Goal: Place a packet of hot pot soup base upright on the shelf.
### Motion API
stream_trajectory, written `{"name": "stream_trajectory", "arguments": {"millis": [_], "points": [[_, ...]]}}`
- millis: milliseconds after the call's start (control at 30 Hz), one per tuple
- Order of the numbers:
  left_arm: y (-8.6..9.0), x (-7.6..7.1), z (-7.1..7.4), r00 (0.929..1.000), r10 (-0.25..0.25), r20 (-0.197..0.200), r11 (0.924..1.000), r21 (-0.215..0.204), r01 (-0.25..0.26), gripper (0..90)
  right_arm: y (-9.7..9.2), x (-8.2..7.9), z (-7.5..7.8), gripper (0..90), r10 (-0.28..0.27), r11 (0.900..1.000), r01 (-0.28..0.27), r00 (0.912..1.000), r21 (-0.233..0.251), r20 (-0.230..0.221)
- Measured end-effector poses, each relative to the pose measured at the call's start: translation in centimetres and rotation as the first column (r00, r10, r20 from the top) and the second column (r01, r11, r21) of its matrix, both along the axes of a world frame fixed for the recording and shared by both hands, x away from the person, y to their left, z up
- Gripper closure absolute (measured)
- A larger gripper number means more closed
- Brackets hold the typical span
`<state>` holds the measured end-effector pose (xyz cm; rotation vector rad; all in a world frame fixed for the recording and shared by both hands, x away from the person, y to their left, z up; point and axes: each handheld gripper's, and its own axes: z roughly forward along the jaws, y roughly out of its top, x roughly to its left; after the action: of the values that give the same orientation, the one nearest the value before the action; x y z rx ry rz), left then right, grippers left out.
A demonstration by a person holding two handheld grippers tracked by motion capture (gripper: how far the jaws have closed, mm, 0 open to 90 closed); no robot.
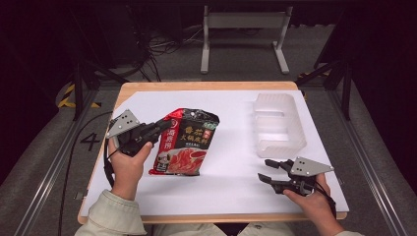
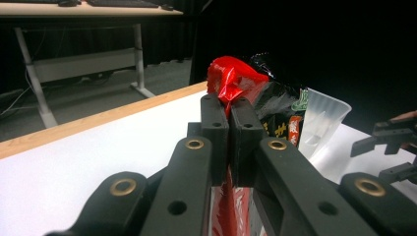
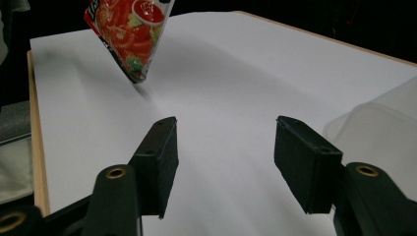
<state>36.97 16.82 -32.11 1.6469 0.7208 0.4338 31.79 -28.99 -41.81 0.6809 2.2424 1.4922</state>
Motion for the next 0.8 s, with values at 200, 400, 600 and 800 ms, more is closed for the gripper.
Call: {"name": "stream_trajectory", "arguments": {"millis": [200,400,600,800], "points": [[-0.5,-0.3,0.3,0.9999,-0.016,0.005,0.9998,-0.013,0.016,87.4,0.9,0.6,1.0,42.3,0.019,0.9998,-0.019,0.9998,0.010,-0.007],[-1.3,-0.7,0.7,0.9990,-0.034,0.029,0.9993,-0.013,0.034,87.4,2.9,1.5,2.4,38.6,0.057,0.9981,-0.057,0.9984,0.023,-0.002],[-2.3,-0.7,0.7,0.9978,-0.057,0.033,0.9983,-0.004,0.057,87.4,5.1,2.3,3.2,33.5,0.086,0.9960,-0.086,0.9962,0.027,-0.013],[-3.2,-0.8,0.6,0.9963,-0.077,0.037,0.9970,0.006,0.077,87.4,7.1,3.2,3.9,31.9,0.127,0.9907,-0.126,0.9919,0.051,-0.013]]}}
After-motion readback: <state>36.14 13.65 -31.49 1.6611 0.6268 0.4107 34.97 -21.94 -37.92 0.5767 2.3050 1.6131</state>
